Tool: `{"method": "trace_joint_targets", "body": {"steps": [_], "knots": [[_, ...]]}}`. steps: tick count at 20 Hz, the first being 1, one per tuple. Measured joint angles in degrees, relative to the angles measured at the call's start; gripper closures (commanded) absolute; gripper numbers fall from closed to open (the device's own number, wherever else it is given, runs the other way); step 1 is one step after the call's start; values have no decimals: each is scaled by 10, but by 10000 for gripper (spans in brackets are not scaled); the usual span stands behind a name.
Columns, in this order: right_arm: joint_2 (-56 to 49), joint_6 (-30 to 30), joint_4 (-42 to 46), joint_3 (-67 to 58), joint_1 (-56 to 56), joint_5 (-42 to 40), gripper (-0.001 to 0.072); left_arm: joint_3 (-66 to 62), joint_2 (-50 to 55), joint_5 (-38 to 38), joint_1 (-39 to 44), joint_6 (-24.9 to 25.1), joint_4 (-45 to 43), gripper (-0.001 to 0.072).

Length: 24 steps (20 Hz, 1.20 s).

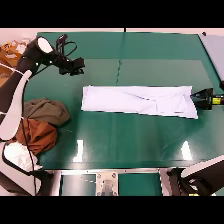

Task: Fold the shirts.

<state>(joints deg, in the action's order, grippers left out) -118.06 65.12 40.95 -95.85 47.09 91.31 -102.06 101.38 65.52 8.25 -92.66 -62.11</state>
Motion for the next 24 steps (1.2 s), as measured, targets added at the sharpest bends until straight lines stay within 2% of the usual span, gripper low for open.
{"method": "trace_joint_targets", "body": {"steps": [6, 7, 8, 10, 11, 17, 20, 24], "knots": [[-35, -34, -40, -12, -29, 38, 60, -1, 0, 31, 0, 8, 19, 690], [-37, -36, -41, -18, -35, 39, 109, -1, 0, 35, 0, 12, 22, 689], [-38, -38, -39, -25, -43, 38, 297, -1, 0, 37, 0, 16, 25, 689], [-40, -39, -34, -41, -59, 45, 541, -1, 0, 41, 1, 21, 31, 689], [-40, -40, -36, -52, -70, 54, 688, -1, 0, 41, 4, 23, 33, 689], [-12, -20, -16, -128, -125, 89, 696, 0, 17, 0, 79, 47, 41, 690], [34, 8, 0, -150, -155, 98, 696, -1, 58, -76, 158, 56, 58, 689], [114, 55, 9, -162, -205, 112, 695, -2, 128, -203, 263, 83, 137, 690]]}}
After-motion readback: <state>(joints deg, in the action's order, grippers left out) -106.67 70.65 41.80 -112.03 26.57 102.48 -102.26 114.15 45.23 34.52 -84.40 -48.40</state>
